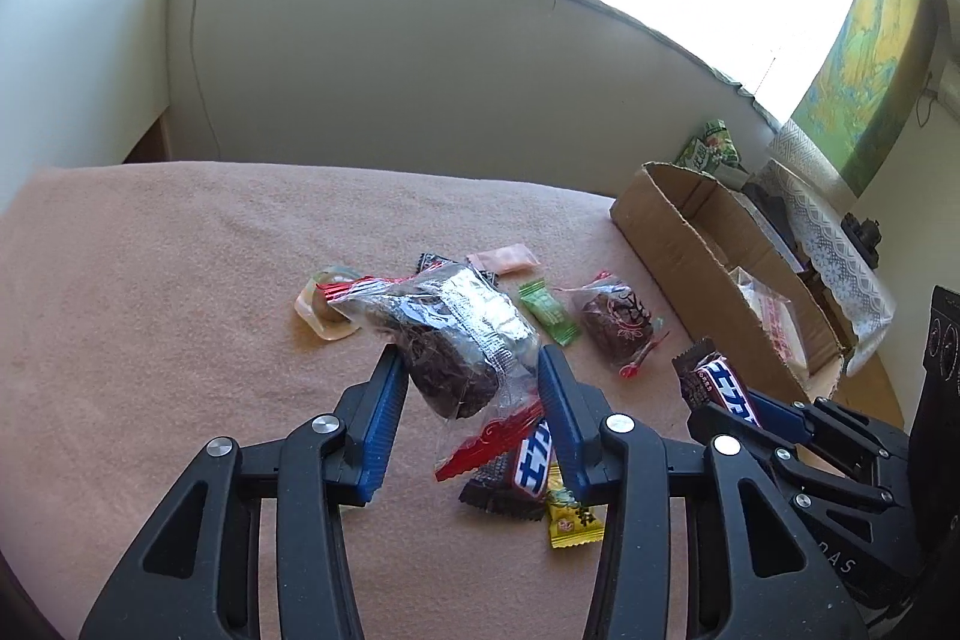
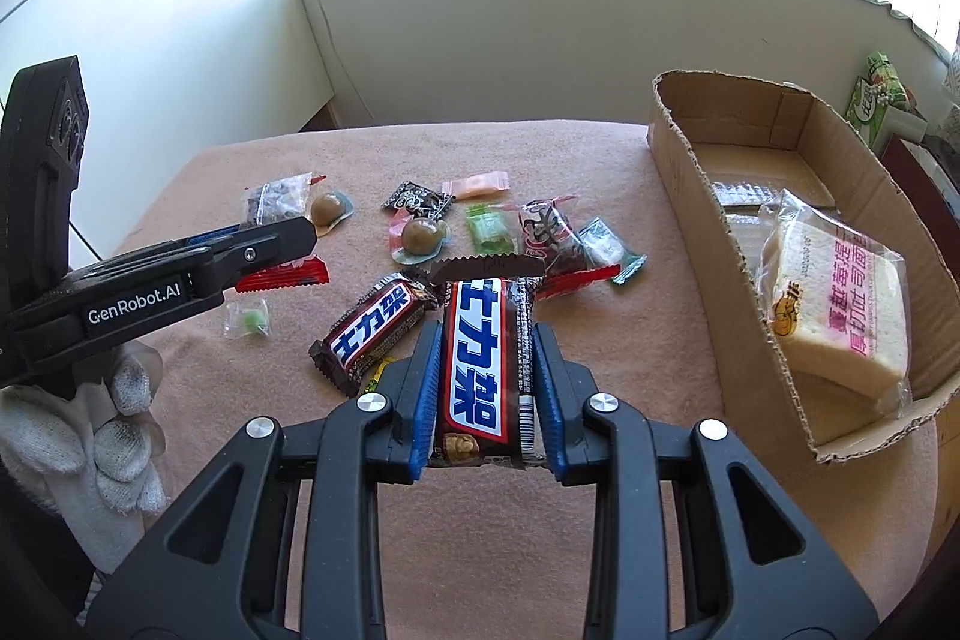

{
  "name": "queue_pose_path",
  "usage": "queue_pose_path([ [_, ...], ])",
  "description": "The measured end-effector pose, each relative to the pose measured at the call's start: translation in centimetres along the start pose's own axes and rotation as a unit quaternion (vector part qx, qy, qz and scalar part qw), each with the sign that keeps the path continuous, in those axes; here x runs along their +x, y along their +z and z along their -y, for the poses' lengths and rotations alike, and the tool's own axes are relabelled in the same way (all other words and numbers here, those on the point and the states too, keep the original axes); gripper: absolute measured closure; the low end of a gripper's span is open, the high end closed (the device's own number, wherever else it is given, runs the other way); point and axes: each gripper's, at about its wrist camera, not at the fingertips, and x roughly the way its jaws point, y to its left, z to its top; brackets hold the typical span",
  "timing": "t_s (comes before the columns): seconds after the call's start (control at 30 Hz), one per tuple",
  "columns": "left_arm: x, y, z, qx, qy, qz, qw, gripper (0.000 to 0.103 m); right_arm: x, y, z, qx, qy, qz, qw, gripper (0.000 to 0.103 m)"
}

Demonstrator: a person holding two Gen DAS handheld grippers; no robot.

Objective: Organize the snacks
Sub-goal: 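Grasp the bagged brown pastry with the left tool while the right tool holds the chocolate bar, then carry both snacks over the cardboard box and open both tools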

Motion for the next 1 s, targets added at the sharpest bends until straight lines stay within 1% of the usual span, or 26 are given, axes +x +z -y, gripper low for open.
queue_pose_path([
  [0.17, 0.5, 1.3, 2.6, 0.023, -0.015, 0.006, 0.9996, 0.06, -1.9, 1.3, 1.4, 0.005, -0.002, 0.023, 1.0, 0.073],
  [0.3, 1.3, 2.6, 4.8, 0.04, -0.027, 0.01, 0.9988, 0.06, -3.3, 2.6, 3.2, 0.009, -0.018, 0.04, 0.999, 0.073],
  [0.43, 2.3, 3.4, 6.9, 0.053, -0.039, 0.011, 0.9978, 0.06, -3.7, 3.8, 5.5, 0.015, -0.035, 0.046, 0.998, 0.073],
  [0.8, 5.9, 5.3, 12.2, 0.089, -0.07, -0.005, 0.9935, 0.06, -2.8, 6.2, 12.7, 0.043, -0.077, 0.043, 0.995, 0.073],
  [1.0, 7.9, 5.6, 14.5, 0.11, -0.076, -0.016, 0.9909, 0.06, -1.9, 6.9, 16.1, 0.059, -0.094, 0.035, 0.993, 0.073],
])
